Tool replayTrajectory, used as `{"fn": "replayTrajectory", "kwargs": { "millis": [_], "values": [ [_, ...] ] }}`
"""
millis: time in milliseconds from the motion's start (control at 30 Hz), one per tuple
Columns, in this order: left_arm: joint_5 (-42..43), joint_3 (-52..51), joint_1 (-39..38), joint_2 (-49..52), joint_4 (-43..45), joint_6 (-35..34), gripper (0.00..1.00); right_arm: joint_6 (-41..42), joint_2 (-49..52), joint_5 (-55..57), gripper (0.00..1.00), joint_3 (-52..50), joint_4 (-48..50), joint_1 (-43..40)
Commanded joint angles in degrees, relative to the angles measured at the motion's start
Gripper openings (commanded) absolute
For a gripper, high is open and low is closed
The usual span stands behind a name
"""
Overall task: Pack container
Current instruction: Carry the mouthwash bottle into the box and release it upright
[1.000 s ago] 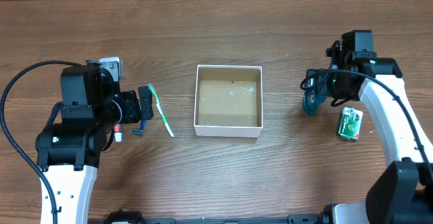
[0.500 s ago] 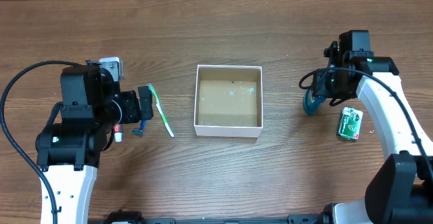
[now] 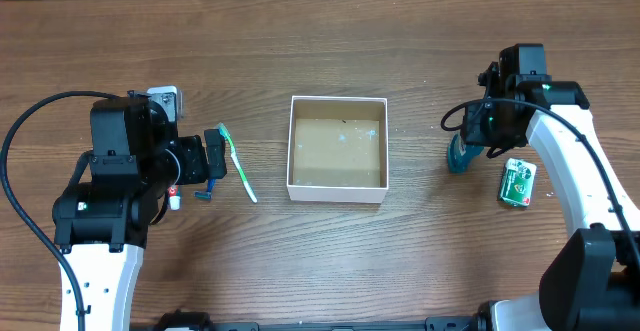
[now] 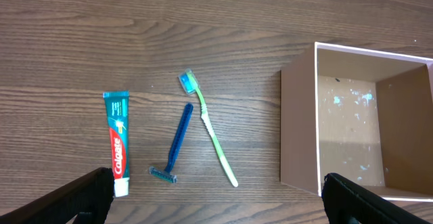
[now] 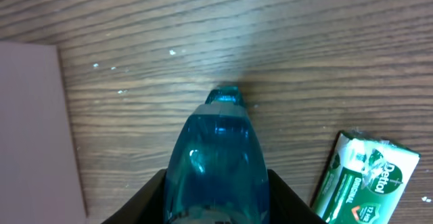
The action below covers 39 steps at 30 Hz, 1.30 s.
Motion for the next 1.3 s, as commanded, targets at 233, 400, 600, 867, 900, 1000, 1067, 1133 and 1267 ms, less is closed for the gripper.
{"fn": "replayTrajectory", "kwargs": {
  "millis": [233,400,600,867,900,1000,1067,1133,1267],
  "values": [
    [0.6,1.7,-0.3,-0.1,0.0,-0.5,1.0,9.2,-8.8,0.7,0.04,26.6,-11.3,16.0],
    [0.6,1.7,-0.3,-0.1,0.0,-0.5,1.0,18.8,-7.3,3.0,0.04,27.4,-7.8,27.7],
    [0.6,1.7,-0.3,-0.1,-0.2,-0.5,1.0,26.6,1.4,10.4,0.04,27.4,-4.8,37.0],
    [0.6,1.7,-0.3,-0.1,-0.3,-0.5,1.0,32.2,16.1,10.6,0.04,27.4,-0.5,38.7],
    [0.6,1.7,-0.3,-0.1,-0.3,-0.5,1.0,32.1,17.3,10.7,0.04,27.4,0.5,38.6],
    [0.6,1.7,-0.3,-0.1,-0.3,-0.5,1.0,32.1,21.1,10.7,0.04,27.4,2.8,38.6],
    [0.6,1.7,-0.3,-0.1,-0.4,-0.5,1.0,32.1,22.4,10.6,0.04,27.4,3.1,38.6],
    [0.6,1.7,-0.3,-0.1,-0.4,-0.5,1.0,32.1,22.9,10.7,0.04,27.4,3.1,38.6],
    [0.6,1.7,-0.3,-0.1,-0.4,-0.5,1.0,32.0,23.0,10.6,0.39,27.4,2.8,38.6]
  ]
}}
